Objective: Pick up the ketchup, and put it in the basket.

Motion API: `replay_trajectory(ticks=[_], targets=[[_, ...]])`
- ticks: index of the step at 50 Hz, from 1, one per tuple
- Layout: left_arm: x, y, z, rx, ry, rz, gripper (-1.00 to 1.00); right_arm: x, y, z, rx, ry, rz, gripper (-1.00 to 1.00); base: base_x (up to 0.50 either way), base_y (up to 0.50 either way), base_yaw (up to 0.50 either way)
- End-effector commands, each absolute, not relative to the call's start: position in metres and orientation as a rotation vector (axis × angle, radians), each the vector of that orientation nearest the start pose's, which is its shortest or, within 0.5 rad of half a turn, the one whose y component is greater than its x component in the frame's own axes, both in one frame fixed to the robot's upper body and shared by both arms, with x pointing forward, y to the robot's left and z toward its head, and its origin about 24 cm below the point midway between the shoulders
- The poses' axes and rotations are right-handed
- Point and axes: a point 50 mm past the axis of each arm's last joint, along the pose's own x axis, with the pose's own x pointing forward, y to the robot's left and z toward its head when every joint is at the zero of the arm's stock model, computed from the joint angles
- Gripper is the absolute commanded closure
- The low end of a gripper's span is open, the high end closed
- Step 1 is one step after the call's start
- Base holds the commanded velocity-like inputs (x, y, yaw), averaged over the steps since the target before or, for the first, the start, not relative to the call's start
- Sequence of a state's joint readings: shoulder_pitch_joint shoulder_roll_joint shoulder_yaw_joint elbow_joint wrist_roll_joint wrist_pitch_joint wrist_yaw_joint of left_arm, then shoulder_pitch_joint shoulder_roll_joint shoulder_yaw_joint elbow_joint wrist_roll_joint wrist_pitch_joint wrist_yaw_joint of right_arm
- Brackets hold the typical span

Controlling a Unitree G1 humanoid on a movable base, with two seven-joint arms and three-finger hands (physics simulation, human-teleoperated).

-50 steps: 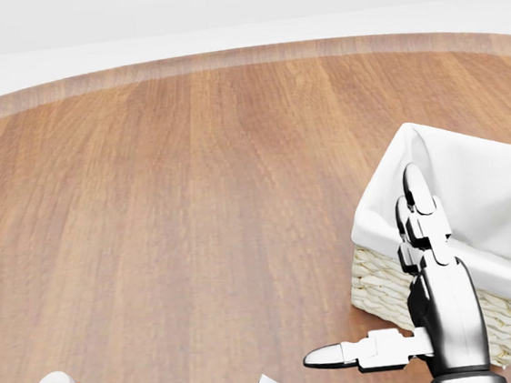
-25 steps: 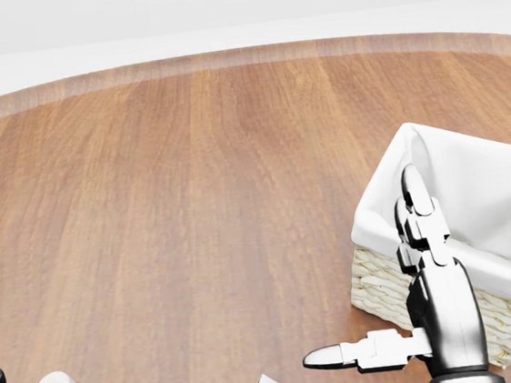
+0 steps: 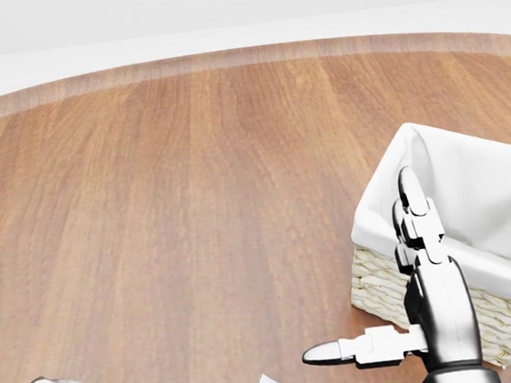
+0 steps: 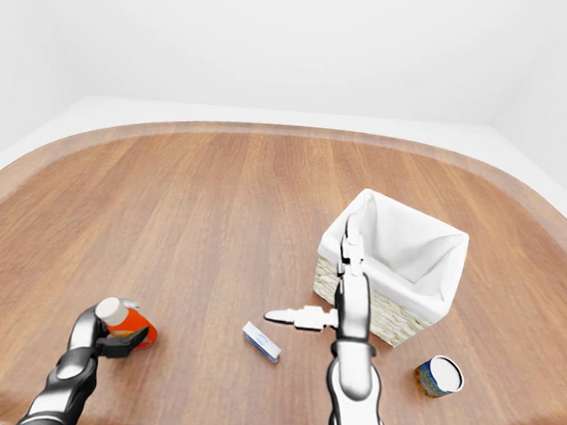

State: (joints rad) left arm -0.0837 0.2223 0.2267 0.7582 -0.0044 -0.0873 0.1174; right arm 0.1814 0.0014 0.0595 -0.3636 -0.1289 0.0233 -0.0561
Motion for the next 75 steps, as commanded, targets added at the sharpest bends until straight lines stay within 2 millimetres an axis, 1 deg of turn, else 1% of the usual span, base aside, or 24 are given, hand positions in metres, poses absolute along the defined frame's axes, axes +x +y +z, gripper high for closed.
replay_trajectory(ticks=[1, 8, 12, 18, 19, 24, 25, 26, 27, 30, 32, 33, 37, 40, 42, 43, 44, 47, 51, 56, 65, 69, 71, 75], targets=[[0.208, 0.267, -0.077, 0.188, 0.572, 0.402, 0.95, 0.220, -0.149, 0.079, -0.121, -0.157, -0.060, -1.00, 0.00, 0.00, 0.00], [0.206, 0.265, -0.081, 0.200, 0.594, 0.396, 0.95, 0.220, -0.148, 0.079, -0.126, -0.152, -0.057, -1.00, 0.00, 0.00, 0.00], [0.207, 0.264, -0.080, 0.199, 0.581, 0.391, 0.95, 0.220, -0.148, 0.079, -0.127, -0.152, -0.055, -1.00, 0.00, 0.00, 0.00], [0.215, 0.257, -0.064, 0.181, 0.485, 0.369, 0.95, 0.218, -0.147, 0.081, -0.127, -0.156, -0.054, -1.00, 0.00, 0.00, 0.00], [0.219, 0.254, -0.057, 0.174, 0.444, 0.358, 0.95, 0.218, -0.148, 0.081, -0.127, -0.157, -0.055, -1.00, 0.00, 0.00, 0.00], [0.229, 0.245, -0.040, 0.175, 0.351, 0.335, 0.95, 0.217, -0.148, 0.082, -0.126, -0.160, -0.056, -1.00, 0.00, 0.00, 0.00], [0.233, 0.242, -0.034, 0.173, 0.319, 0.326, 0.96, 0.217, -0.149, 0.082, -0.126, -0.161, -0.056, -1.00, 0.00, 0.00, 0.00], [0.233, 0.242, -0.033, 0.173, 0.316, 0.325, 0.96, 0.217, -0.149, 0.082, -0.126, -0.161, -0.056, -1.00, 0.00, 0.00, 0.00], [0.238, 0.238, -0.026, 0.172, 0.281, 0.319, 0.96, 0.216, -0.148, 0.083, -0.126, -0.162, -0.054, -1.00, 0.00, 0.00, 0.00], [0.244, 0.232, -0.015, 0.178, 0.226, 0.308, 0.96, 0.215, -0.148, 0.083, -0.126, -0.164, -0.055, -1.00, 0.00, 0.00, 0.00], [0.246, 0.228, -0.008, 0.180, 0.193, 0.305, 0.96, 0.214, -0.148, 0.084, -0.125, -0.166, -0.054, -1.00, 0.00, 0.00, 0.00], [0.248, 0.224, -0.002, 0.180, 0.162, 0.296, 0.95, 0.213, -0.148, 0.084, -0.124, -0.167, -0.053, -1.00, 0.00, 0.00, 0.00], [0.254, 0.217, 0.007, 0.182, 0.119, 0.283, 0.95, 0.212, -0.148, 0.085, -0.123, -0.169, -0.051, -1.00, 0.00, 0.00, 0.00], [0.259, 0.210, 0.020, 0.180, 0.063, 0.266, 0.95, 0.211, -0.148, 0.086, -0.122, -0.172, -0.051, -1.00, 0.00, 0.00, 0.00], [0.259, 0.209, 0.022, 0.179, 0.050, 0.263, 0.96, 0.211, -0.148, 0.086, -0.121, -0.173, -0.050, -1.00, 0.00, 0.00, 0.00], [0.260, 0.203, 0.034, 0.171, -0.002, 0.247, 0.96, 0.211, -0.147, 0.086, -0.121, -0.173, -0.047, -1.00, 0.00, 0.00, 0.00], [0.260, 0.203, 0.034, 0.171, -0.006, 0.246, 0.96, 0.211, -0.147, 0.086, -0.121, -0.173, -0.047, -1.00, 0.00, 0.00, 0.00], [0.263, 0.194, 0.048, 0.162, -0.067, 0.225, 0.95, 0.210, -0.148, 0.087, -0.121, -0.175, -0.047, -1.00, 0.00, 0.00, 0.00], [0.265, 0.189, 0.054, 0.158, -0.093, 0.212, 0.95, 0.210, -0.148, 0.087, -0.119, -0.177, -0.048, -1.00, 0.00, 0.00, 0.00], [0.271, 0.184, 0.052, 0.155, -0.085, 0.203, 0.95, 0.209, -0.148, 0.089, -0.119, -0.179, -0.048, -1.00, 0.00, 0.00, 0.00], [0.270, 0.172, 0.071, 0.138, -0.132, 0.169, 0.95, 0.210, -0.148, 0.088, -0.118, -0.179, -0.048, -1.00, 0.00, 0.00, 0.00], [0.270, 0.166, 0.075, 0.136, -0.138, 0.156, 0.95, 0.210, -0.148, 0.088, -0.118, -0.181, -0.047, -1.00, 0.00, 0.00, 0.00], [0.269, 0.161, 0.081, 0.132, -0.148, 0.142, 0.95, 0.210, -0.148, 0.089, -0.118, -0.183, -0.047, -1.00, 0.00, 0.00, 0.00], [0.267, 0.151, 0.087, 0.124, -0.161, 0.118, 0.95, 0.209, -0.149, 0.090, -0.118, -0.187, -0.053, -1.00, 0.00, 0.00, 0.00]])
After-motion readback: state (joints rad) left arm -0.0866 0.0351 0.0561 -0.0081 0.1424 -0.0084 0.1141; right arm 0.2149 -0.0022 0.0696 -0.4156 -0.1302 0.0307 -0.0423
